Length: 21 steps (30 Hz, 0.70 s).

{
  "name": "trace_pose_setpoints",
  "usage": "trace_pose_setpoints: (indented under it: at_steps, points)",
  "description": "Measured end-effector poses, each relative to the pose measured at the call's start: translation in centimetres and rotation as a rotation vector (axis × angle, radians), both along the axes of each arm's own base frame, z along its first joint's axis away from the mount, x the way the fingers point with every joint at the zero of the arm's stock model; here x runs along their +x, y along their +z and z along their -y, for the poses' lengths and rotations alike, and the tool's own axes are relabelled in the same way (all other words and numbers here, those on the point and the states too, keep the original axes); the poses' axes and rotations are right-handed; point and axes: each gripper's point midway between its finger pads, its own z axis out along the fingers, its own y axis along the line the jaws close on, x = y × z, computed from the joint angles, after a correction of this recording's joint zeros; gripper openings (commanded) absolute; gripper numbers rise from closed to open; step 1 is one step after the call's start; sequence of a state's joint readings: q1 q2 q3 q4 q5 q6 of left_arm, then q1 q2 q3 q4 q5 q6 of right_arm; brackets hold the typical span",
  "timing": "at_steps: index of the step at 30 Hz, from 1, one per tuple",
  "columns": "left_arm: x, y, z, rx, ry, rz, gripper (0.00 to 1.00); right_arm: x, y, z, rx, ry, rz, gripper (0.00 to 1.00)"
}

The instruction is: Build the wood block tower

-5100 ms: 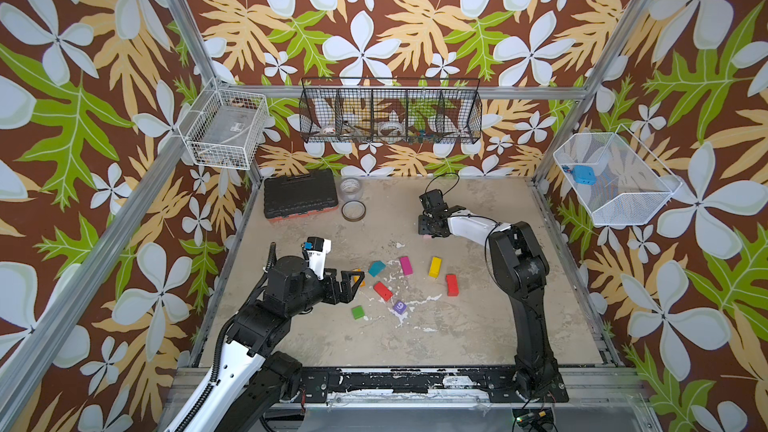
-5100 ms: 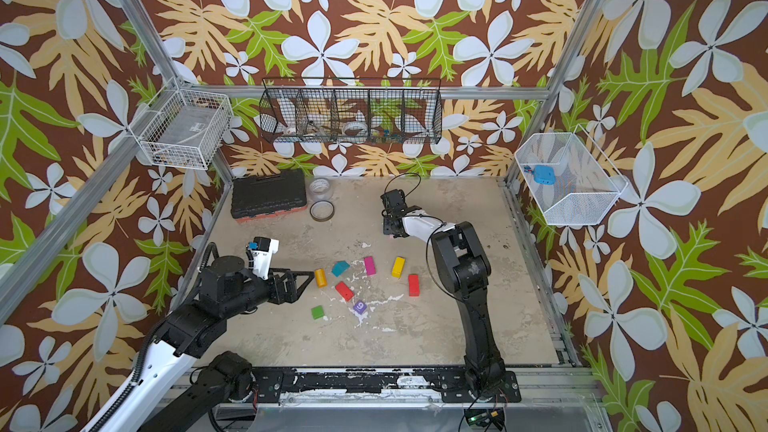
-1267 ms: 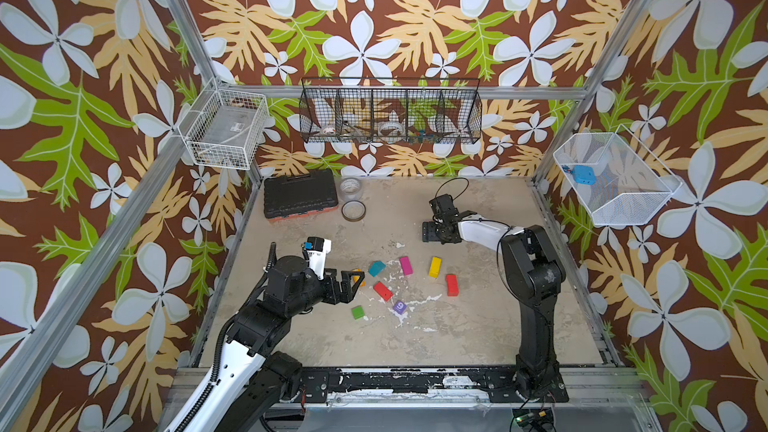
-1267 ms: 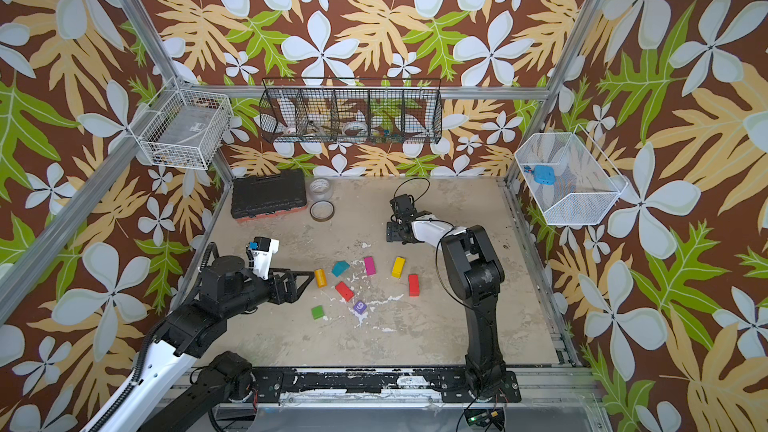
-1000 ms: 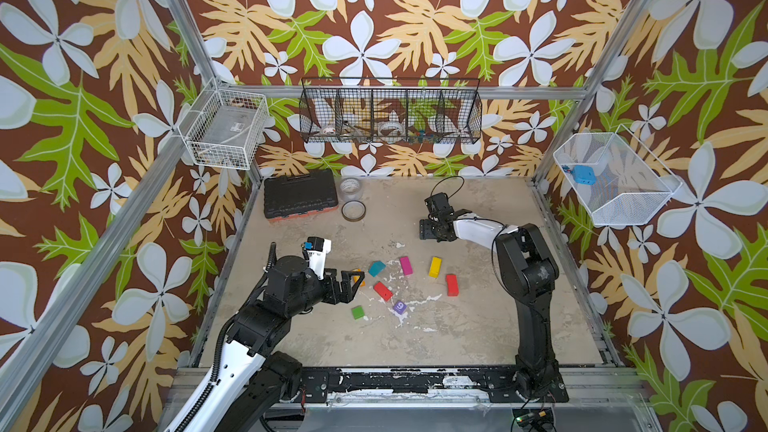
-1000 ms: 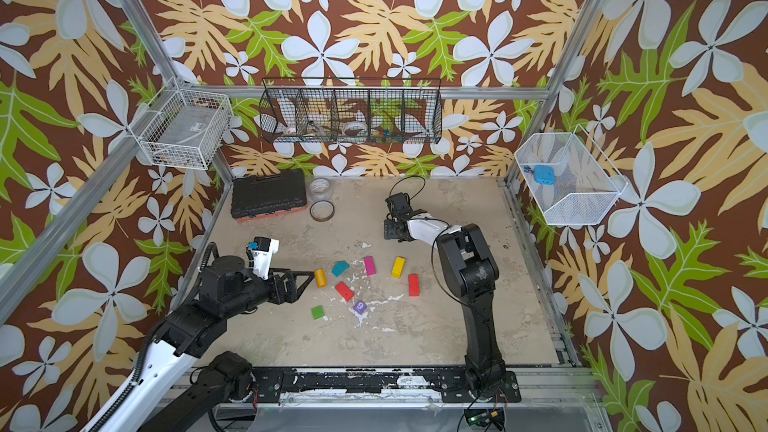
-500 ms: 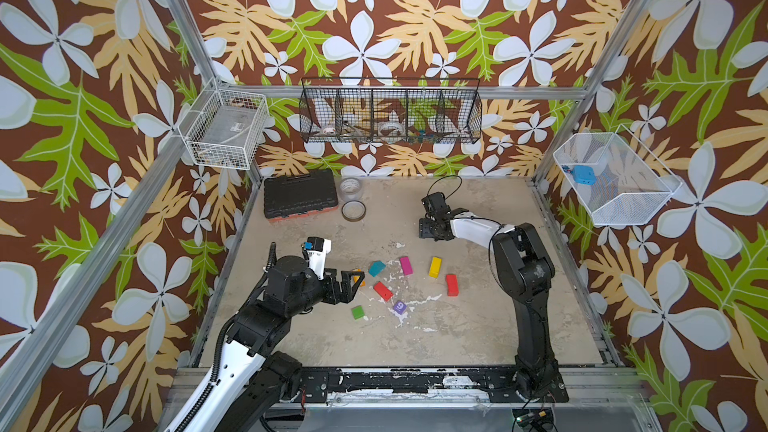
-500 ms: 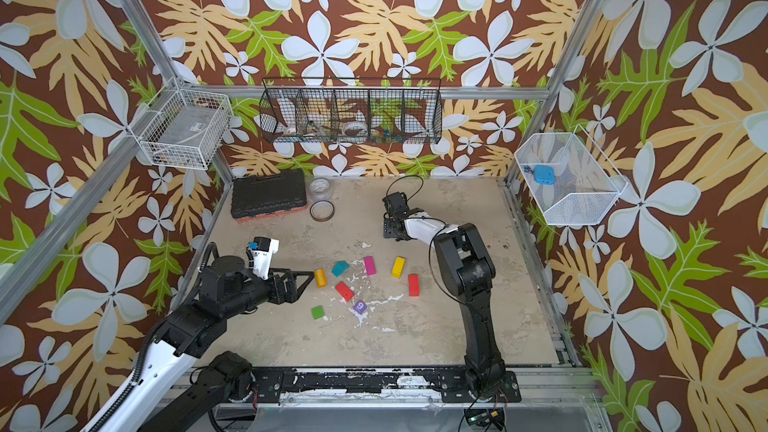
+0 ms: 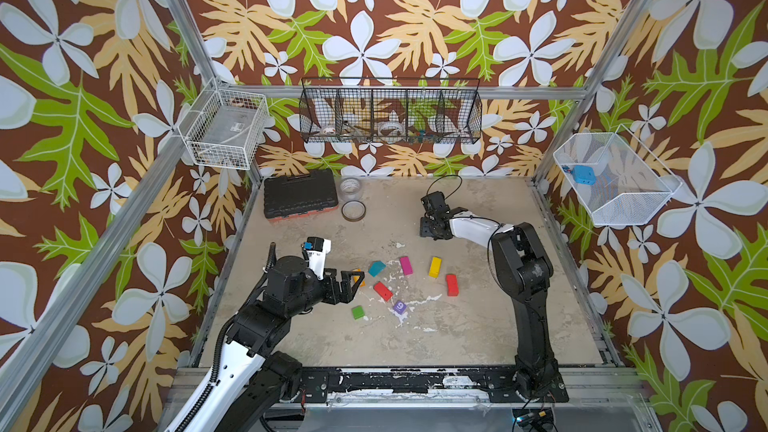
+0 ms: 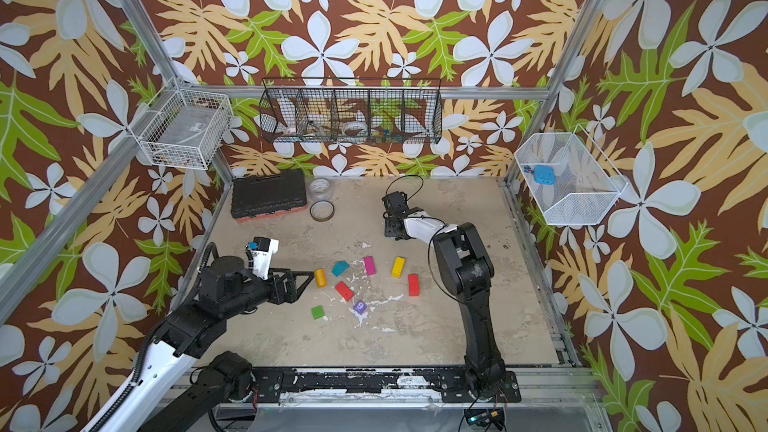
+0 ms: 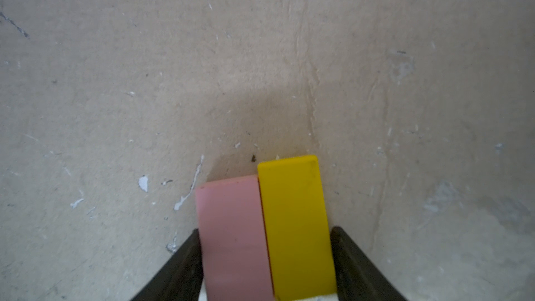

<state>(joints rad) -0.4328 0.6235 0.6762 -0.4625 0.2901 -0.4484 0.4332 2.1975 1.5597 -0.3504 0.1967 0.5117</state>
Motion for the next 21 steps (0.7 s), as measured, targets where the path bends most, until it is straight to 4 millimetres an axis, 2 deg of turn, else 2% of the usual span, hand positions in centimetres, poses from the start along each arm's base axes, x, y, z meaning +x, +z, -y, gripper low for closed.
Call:
trace_pose_setpoints:
  at_steps: [8, 16, 21]
  points:
    - [0.0, 0.0, 0.0, 0.0, -0.001, 0.0, 1.0, -0.5, 0.3, -0.1, -0.004, 0.008, 0.003, 0.83]
    - [0.0, 0.0, 0.0, 0.0, -0.002, 0.001, 1.0, -4.8, 0.8, -1.0, -0.028, 0.071, -0.082, 0.85]
    - [0.0, 0.0, 0.0, 0.0, -0.002, 0.001, 1.0, -6.3, 1.1, 0.0, -0.046, 0.066, -0.099, 0.85]
